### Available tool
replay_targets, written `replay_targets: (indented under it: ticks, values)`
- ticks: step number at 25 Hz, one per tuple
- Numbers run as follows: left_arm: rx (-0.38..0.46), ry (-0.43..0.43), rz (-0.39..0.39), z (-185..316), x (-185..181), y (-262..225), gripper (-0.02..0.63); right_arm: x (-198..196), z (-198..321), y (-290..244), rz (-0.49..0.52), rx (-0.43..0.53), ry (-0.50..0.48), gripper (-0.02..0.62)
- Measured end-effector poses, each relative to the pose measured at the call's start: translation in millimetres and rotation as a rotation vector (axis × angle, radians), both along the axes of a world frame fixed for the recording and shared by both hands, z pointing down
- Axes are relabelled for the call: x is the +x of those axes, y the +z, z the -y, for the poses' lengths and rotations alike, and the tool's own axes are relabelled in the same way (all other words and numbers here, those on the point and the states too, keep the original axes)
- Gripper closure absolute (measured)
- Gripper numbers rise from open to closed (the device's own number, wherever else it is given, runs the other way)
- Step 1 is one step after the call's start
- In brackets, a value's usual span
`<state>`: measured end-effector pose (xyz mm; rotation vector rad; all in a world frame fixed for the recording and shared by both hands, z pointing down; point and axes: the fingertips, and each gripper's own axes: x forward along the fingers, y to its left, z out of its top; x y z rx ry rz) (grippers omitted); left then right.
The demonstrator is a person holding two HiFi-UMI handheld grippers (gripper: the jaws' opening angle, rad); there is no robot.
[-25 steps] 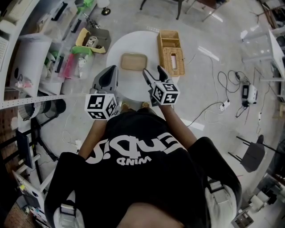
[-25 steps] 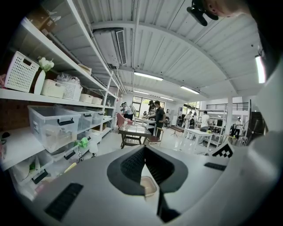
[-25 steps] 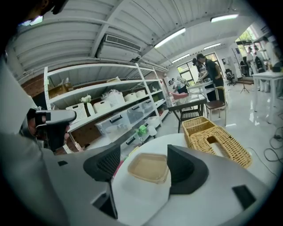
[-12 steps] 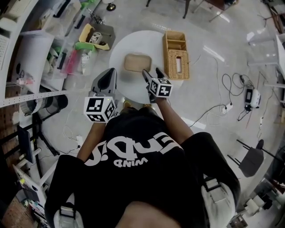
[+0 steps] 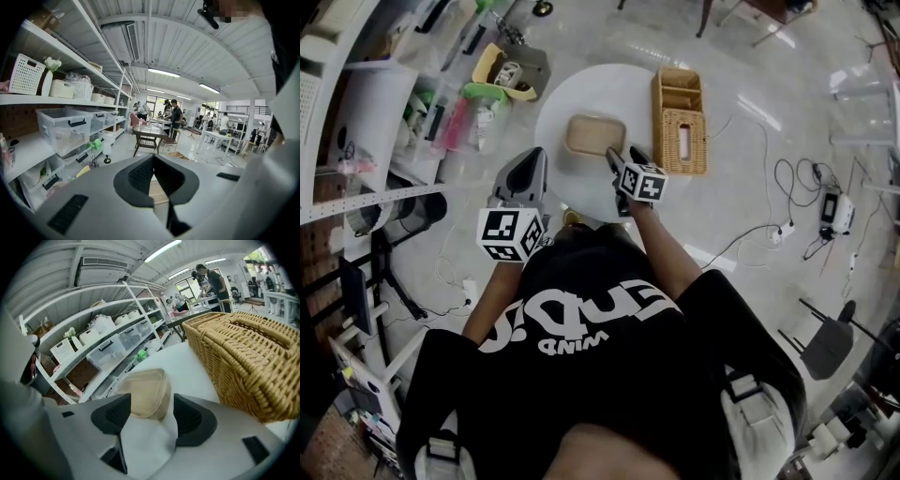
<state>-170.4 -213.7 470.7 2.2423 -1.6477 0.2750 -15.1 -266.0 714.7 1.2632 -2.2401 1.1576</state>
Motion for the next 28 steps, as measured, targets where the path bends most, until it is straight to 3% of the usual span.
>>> replay_targets:
  ticks: [12, 16, 28]
  values:
    - [-0.018, 0.001, -0.001, 4, 1, 5, 0.606, -5, -5, 13, 0.034, -0.056, -0.045, 0.371]
    - [-0.024, 0.0, 0.001, 4, 1, 7, 0.606, -5, -7, 10, 0.014, -0.045, -0.067, 0.406]
    - [-0.01, 0.013, -0.009, 2, 11, 4, 0.606, 5, -11, 5, -0.036, -0.051, -0.074, 0.421]
